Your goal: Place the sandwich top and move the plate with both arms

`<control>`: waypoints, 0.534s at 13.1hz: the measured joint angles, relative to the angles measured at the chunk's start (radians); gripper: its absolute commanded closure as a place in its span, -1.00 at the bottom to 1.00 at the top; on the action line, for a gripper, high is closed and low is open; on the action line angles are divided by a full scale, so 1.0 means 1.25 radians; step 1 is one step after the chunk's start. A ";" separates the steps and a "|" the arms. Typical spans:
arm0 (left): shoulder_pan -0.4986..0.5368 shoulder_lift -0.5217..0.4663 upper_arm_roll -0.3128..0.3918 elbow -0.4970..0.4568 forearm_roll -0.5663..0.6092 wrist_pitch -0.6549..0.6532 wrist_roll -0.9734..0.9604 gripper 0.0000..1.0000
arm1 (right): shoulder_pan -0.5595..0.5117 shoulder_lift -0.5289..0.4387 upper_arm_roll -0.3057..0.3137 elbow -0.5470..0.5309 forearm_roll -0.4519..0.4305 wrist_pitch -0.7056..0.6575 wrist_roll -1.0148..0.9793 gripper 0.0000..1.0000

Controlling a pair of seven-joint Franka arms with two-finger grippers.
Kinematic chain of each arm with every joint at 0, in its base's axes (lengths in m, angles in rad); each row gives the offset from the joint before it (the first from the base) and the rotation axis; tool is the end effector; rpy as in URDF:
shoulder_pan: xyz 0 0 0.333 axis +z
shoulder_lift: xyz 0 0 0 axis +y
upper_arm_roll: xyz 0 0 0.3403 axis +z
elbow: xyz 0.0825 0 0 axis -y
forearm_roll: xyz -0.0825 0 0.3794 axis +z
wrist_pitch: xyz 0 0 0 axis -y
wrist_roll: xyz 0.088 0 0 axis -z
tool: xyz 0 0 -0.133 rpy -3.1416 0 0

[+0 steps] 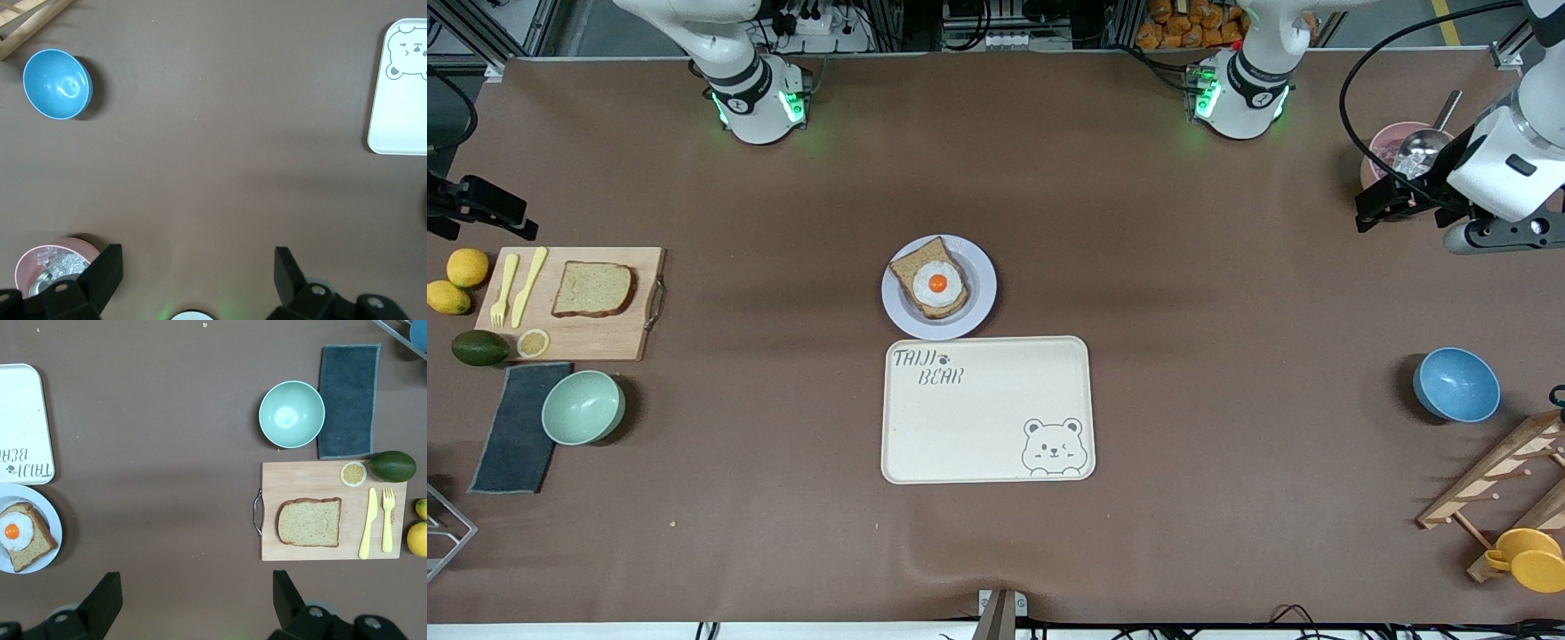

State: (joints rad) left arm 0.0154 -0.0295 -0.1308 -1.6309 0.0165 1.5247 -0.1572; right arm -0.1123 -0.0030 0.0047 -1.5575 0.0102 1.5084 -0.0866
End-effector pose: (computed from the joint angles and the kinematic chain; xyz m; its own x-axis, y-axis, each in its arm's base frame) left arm 0.5284 -0.0600 0.6070 0.9964 0.0432 -0.0727 0.0409 -0.9986 -0.0321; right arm 0.5383 -0.0567 0.6253 0.9988 -0.0203 -0.0450 -0.0209 -0.9997 -0.0141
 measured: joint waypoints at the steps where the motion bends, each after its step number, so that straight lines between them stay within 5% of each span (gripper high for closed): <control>1: 0.000 0.000 0.000 0.000 0.000 0.000 0.000 -1.00 | 0.000 0.000 0.000 0.000 0.000 0.000 0.000 -1.00; 7: -0.001 0.006 -0.003 -0.001 0.000 0.002 0.000 -1.00 | 0.000 0.000 0.000 0.000 0.000 0.000 0.000 -1.00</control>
State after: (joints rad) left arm 0.0138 -0.0217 -0.1352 -1.6323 0.0164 1.5268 -0.1571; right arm -0.1123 -0.0030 0.0047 -1.5570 0.0102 1.5084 -0.0866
